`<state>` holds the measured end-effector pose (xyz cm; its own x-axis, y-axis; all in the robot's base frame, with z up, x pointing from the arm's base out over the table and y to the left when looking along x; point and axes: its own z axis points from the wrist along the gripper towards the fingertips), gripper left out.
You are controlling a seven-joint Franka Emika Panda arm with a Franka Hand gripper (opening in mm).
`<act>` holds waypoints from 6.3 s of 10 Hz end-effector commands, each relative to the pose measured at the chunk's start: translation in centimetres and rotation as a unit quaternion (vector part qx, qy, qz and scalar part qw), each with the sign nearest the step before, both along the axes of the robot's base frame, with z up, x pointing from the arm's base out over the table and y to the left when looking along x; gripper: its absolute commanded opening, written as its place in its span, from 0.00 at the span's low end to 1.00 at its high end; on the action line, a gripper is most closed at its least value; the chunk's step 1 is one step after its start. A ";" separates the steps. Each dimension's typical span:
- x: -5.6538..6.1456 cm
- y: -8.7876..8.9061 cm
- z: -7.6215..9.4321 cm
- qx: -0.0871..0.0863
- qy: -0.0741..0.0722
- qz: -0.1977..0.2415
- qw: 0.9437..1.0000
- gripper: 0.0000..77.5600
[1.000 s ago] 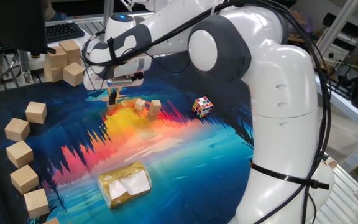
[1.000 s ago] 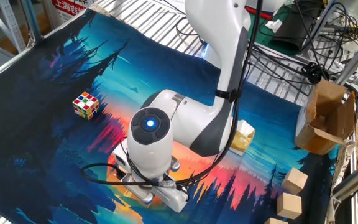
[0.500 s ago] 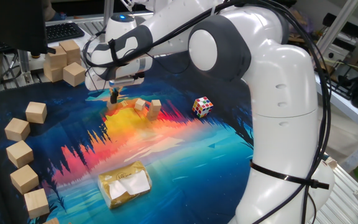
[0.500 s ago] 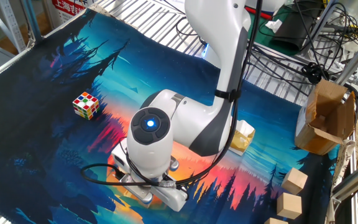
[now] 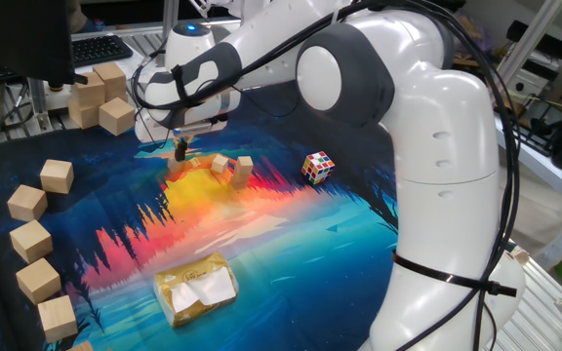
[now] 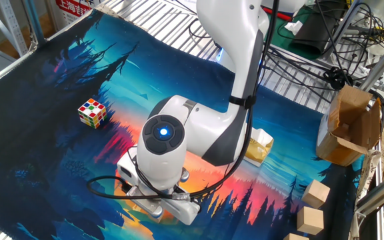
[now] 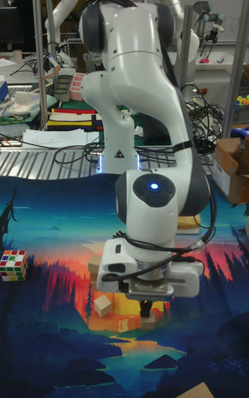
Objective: Stack the blocks in a vertical line of five
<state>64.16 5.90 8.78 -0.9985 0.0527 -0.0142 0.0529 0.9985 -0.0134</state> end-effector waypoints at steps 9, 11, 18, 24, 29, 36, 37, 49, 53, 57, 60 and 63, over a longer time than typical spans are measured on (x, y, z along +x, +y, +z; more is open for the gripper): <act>0.1 0.0 0.3 0.001 -0.001 -0.001 1.000 1.00; 0.1 0.0 0.3 0.001 -0.001 -0.001 1.000 1.00; 0.3 1.5 -1.1 0.008 0.004 -0.001 1.000 1.00; 0.3 1.5 -1.1 0.008 0.006 0.004 1.000 1.00; 0.3 1.4 -1.1 0.008 0.006 0.011 1.000 1.00; 0.3 1.4 -1.1 0.008 0.005 0.014 1.000 0.03; 0.3 1.4 -1.1 0.008 0.005 0.014 1.000 0.03; -1.3 -0.7 5.1 -0.001 0.026 0.002 1.000 0.03; -1.6 -1.1 5.8 -0.004 0.026 -0.003 1.000 0.03; -2.6 -2.5 7.8 -0.003 0.026 -0.011 1.000 0.03; -3.3 -3.5 9.0 -0.003 0.026 -0.013 1.000 0.03; -3.9 -4.4 9.7 -0.003 0.026 -0.015 1.000 0.03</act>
